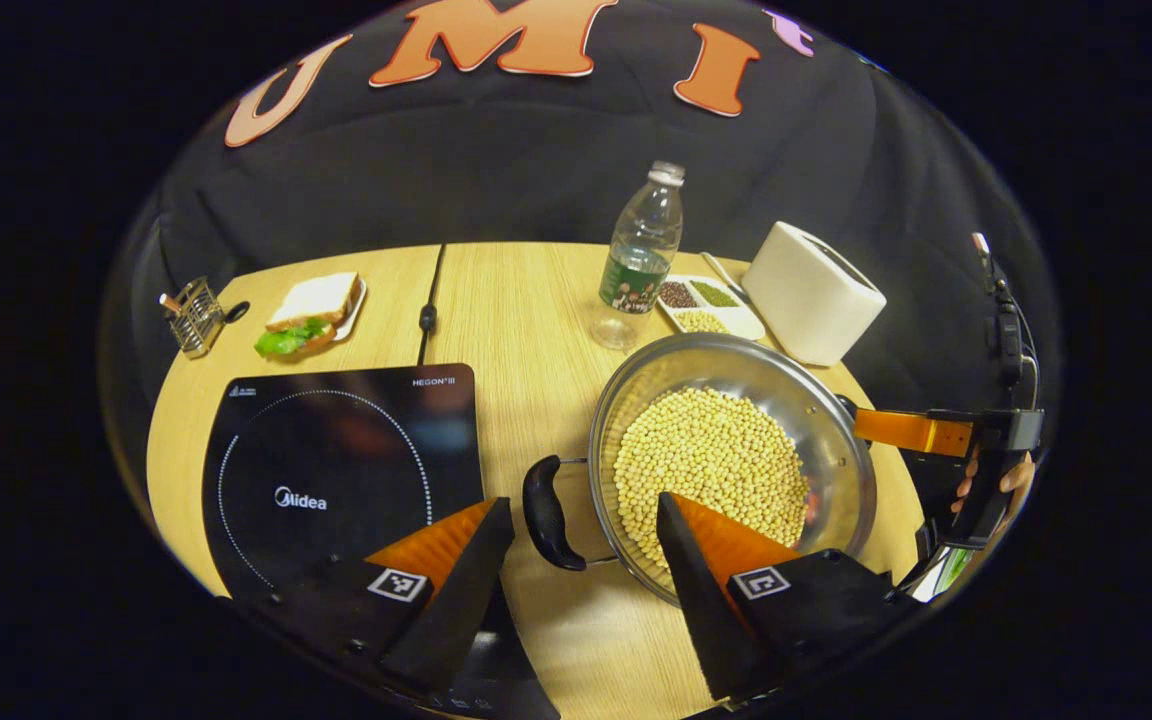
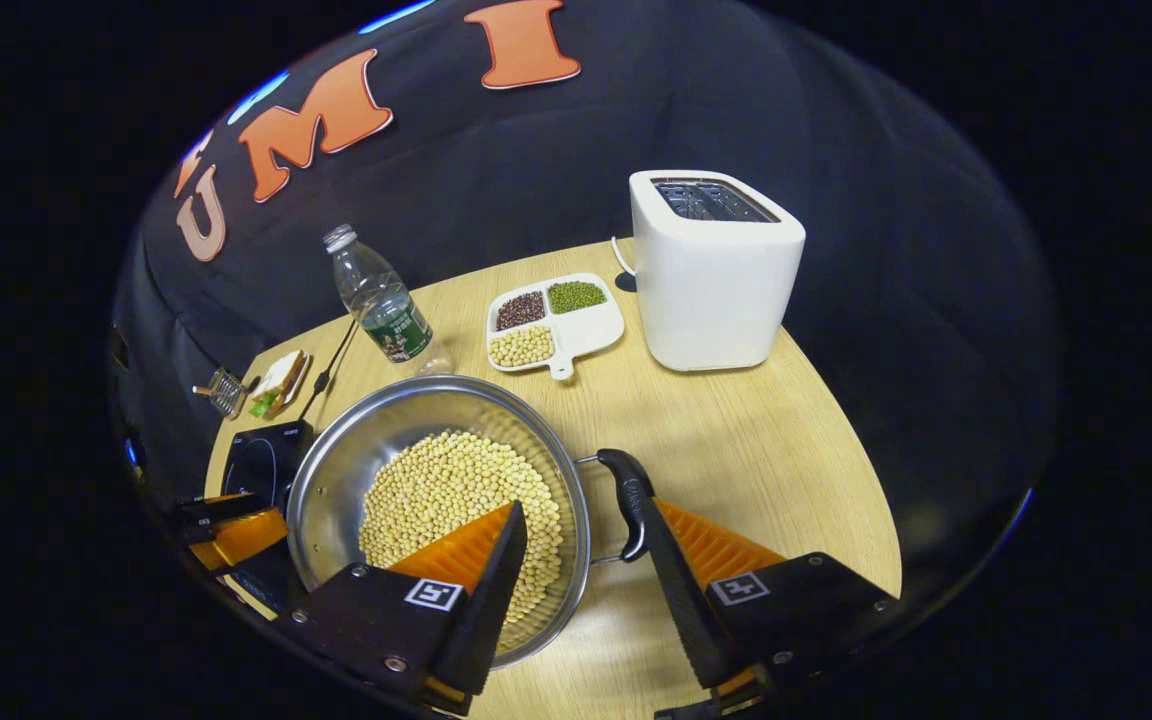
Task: First push the handle of the pot to place it horizontally, then grasp the pot with both hands and set it on the induction cooktop.
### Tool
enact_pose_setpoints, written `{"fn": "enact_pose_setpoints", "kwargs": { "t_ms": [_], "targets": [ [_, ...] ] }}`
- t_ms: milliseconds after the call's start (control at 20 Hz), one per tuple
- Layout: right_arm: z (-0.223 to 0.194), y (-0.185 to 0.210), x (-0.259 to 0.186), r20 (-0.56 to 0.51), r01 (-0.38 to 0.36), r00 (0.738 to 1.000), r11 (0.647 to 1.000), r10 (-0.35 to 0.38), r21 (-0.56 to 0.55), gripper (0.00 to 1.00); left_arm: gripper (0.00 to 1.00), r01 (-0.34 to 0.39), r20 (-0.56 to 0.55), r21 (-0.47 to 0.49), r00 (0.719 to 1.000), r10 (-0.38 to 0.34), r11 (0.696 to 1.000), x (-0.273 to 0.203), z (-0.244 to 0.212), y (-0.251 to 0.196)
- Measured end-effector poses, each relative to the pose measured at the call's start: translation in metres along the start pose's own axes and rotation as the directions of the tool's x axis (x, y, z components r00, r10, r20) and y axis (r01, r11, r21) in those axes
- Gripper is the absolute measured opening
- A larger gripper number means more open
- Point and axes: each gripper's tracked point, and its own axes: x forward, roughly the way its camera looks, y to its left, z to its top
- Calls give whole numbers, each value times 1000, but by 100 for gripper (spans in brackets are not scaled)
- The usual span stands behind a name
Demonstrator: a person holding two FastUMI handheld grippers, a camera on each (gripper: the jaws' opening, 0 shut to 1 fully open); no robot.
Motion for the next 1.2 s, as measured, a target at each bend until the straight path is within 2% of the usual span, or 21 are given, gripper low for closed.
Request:
{"fn": "enact_pose_setpoints", "kwargs": {
  "t_ms": [100,200,300,350,550,800,900,950,1200],
  "targets": [
    [0,-3,3,1,15,1000,1000,-15,-15,76,95,-13,-29,-15,999,12,1000,15,-5,3],
    [-4,-7,7,-2,29,1000,999,-29,-44,77,94,15,-60,-56,998,-19,998,24,-14,-7],
    [-9,-12,14,-12,54,998,996,-55,-75,77,93,-5,-45,-71,999,2,997,30,-11,-7],
    [-11,-12,16,-12,64,998,995,-65,-82,77,95,-3,-31,-70,1000,1,998,34,-9,-8],
    [-10,-22,29,11,118,993,988,-117,-101,78,93,17,-9,-39,1000,-17,999,47,-4,-22],
    [-14,-38,44,-3,132,991,988,-133,-76,77,93,-31,23,-42,999,32,999,66,3,-20],
    [-17,-33,51,-17,122,992,991,-124,-59,76,89,-57,32,-39,998,58,998,71,3,-16],
    [-17,-33,51,-11,124,992,990,-125,-66,73,89,-69,33,-34,997,71,997,75,2,-14],
    [-18,-34,51,14,119,993,989,-118,-87,71,82,-158,92,24,984,155,987,87,6,-7]
  ]
}}
